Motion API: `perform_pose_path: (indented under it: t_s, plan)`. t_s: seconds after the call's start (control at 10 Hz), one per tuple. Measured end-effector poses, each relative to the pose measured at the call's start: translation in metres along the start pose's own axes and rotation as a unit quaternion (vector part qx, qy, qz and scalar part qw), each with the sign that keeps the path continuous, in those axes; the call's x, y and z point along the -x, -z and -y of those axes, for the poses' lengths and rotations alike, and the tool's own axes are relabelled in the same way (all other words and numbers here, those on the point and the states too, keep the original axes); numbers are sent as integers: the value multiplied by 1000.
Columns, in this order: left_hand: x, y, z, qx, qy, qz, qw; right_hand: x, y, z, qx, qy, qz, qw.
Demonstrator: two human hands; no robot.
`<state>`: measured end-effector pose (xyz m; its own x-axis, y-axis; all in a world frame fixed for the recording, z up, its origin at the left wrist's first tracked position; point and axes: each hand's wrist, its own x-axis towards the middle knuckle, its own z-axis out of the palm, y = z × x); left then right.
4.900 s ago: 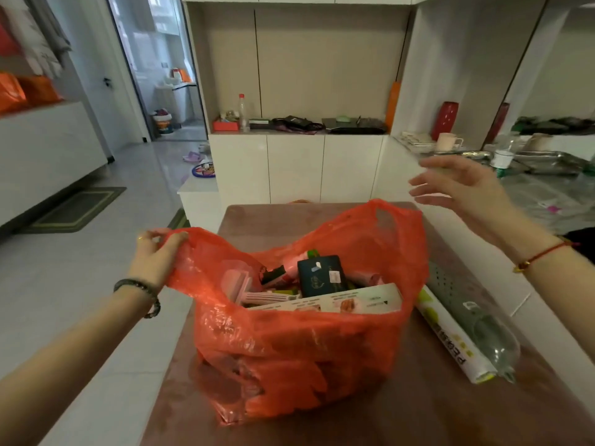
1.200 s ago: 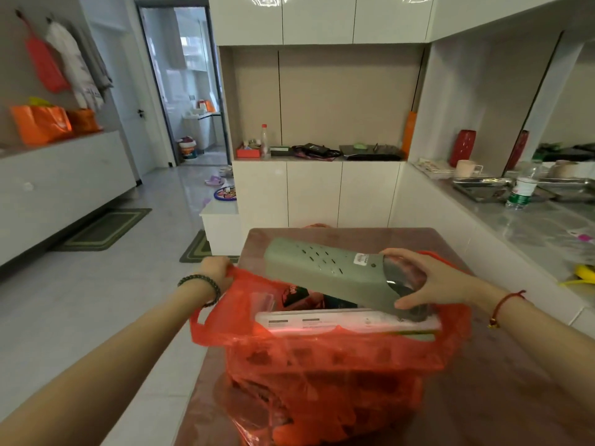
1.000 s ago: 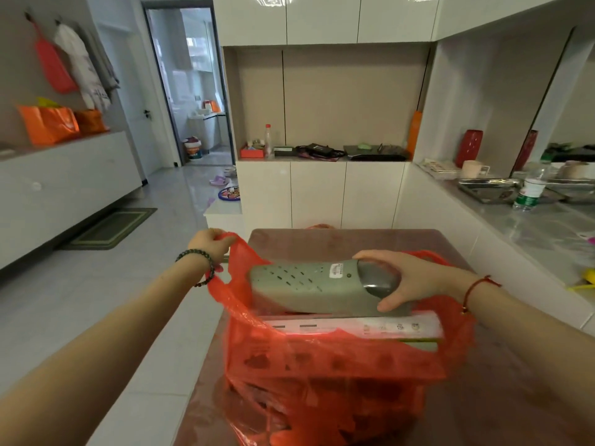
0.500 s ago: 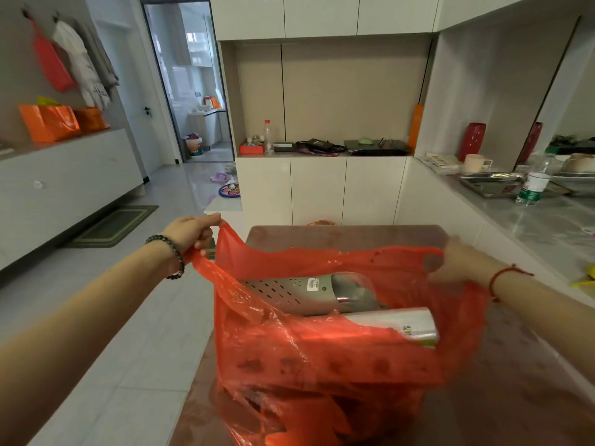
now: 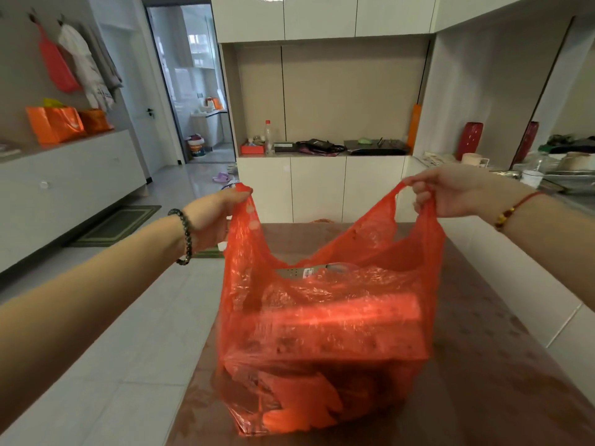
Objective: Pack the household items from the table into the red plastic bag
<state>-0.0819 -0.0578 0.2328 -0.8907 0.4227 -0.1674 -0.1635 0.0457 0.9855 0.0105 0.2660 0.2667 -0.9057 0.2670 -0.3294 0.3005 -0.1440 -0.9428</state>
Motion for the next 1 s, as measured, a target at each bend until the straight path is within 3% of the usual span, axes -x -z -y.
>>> perform_pose_path:
  t_s: [0.3, 0.6, 0.8, 0.9, 1.0]
  plan:
    - [-33, -23, -46, 37, -130, -51, 989, -20, 8, 45, 1, 81, -94, 992]
    - [-50, -45, -70, 41, -169, -30, 984, -27, 36, 61, -16, 163, -104, 981]
    - [-50, -57, -48, -4, -144, 29, 989, -3, 58, 40, 62, 89, -78, 991]
    - [-49, -57, -41, -7, -109, 21, 994, 11, 55, 32, 180, 57, -59, 980]
    - [-48, -53, -26, -33, -80, -7, 996, 23, 52, 31, 283, 97, -104, 948]
